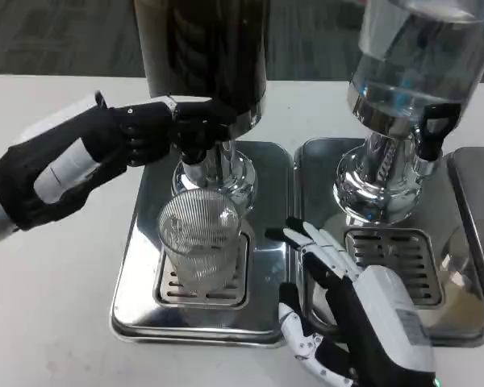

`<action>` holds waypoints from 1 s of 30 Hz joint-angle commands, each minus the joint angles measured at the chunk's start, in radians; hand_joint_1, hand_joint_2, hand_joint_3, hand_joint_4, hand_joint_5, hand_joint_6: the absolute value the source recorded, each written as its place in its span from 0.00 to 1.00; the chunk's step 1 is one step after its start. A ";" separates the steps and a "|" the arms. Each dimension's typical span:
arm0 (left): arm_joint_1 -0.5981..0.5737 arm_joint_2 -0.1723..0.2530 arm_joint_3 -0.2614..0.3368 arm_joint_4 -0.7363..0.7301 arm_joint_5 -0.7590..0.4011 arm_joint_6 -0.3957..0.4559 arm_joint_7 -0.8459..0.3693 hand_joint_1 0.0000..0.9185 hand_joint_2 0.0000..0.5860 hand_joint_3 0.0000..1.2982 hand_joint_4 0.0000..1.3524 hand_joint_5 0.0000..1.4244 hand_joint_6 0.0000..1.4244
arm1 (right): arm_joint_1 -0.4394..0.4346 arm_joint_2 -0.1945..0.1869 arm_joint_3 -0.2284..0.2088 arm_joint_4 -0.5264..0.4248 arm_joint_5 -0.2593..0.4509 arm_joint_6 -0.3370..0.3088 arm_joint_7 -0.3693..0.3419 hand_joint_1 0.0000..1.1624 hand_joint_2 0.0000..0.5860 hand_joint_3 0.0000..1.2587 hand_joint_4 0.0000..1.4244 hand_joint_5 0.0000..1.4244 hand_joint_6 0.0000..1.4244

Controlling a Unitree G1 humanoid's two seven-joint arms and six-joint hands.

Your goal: Grasp the cup under the faucet to collect the drink, then remove the cup.

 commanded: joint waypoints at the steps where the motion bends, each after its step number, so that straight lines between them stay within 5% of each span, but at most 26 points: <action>1: 0.038 0.023 -0.027 0.004 0.064 -0.064 0.006 0.00 0.09 0.16 0.08 0.09 0.09 | -0.005 -0.010 -0.007 0.004 0.005 0.008 0.007 0.43 1.00 0.17 0.07 0.06 0.16; 30: 0.109 0.090 -0.101 0.011 0.152 -0.348 0.148 0.00 0.10 0.14 0.06 0.07 0.08 | -0.012 -0.019 -0.012 -0.001 0.022 0.012 0.023 0.43 1.00 0.17 0.07 0.06 0.16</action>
